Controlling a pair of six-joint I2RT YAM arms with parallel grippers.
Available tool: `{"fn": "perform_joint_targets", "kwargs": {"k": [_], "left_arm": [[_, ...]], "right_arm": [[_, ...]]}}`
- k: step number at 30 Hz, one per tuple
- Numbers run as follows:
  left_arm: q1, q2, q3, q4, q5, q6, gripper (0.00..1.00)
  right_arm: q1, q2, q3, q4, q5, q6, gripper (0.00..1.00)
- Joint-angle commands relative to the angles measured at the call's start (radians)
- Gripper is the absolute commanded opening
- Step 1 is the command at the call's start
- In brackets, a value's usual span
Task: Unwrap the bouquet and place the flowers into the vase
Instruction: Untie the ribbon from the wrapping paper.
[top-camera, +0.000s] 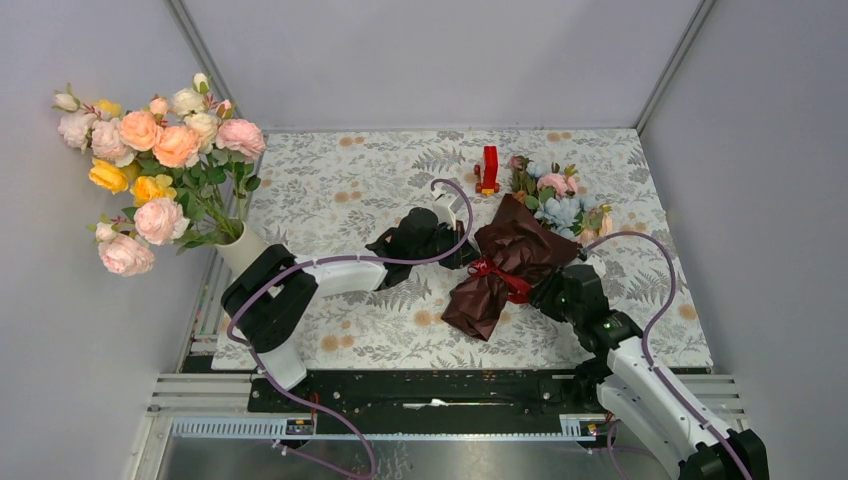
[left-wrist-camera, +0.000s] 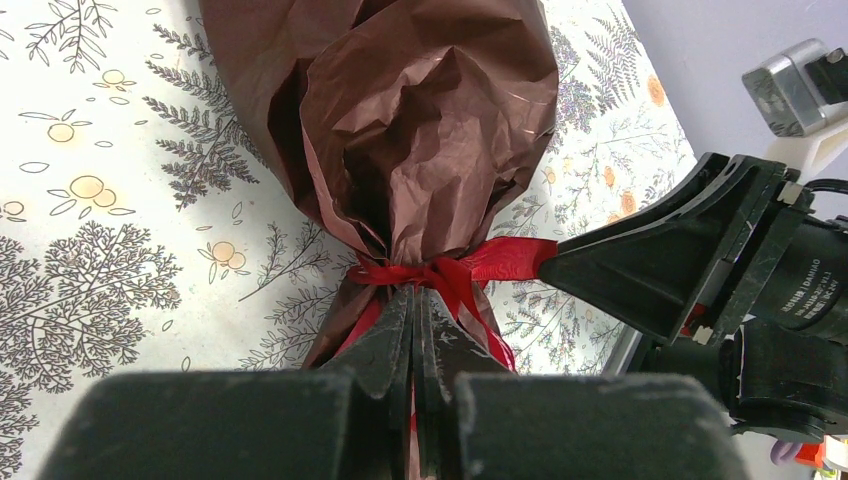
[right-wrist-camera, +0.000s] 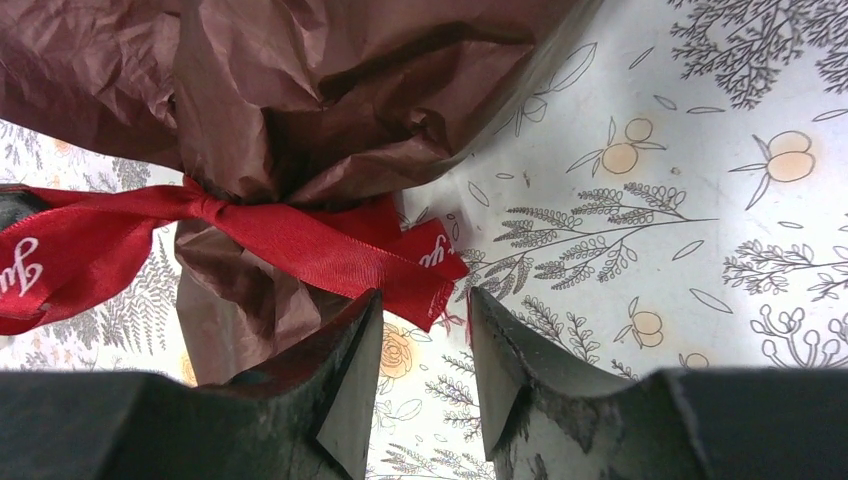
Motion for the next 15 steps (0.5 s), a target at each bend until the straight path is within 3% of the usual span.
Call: {"fn": "perform_joint_targets", "kwargs": {"k": [1, 11, 15], "left_arm": [[0.007, -0.023, -0.006, 0.041, 0.018, 0.007, 0.00], [0.009, -0.022, -0.006, 0.041, 0.024, 0.005, 0.00], [0.009, -0.024, -0.005, 0.041, 0.023, 0.003, 0.00]], "right_arm": [[-0.004, 0.007, -0.023, 0.065, -0.026, 0.016, 0.45], [-0.004, 0.047, -0.016, 0.139, -0.037, 0.005, 0.48], [-0.004, 0.076, -0.015, 0.173, -0.057, 0.014, 0.42]]}}
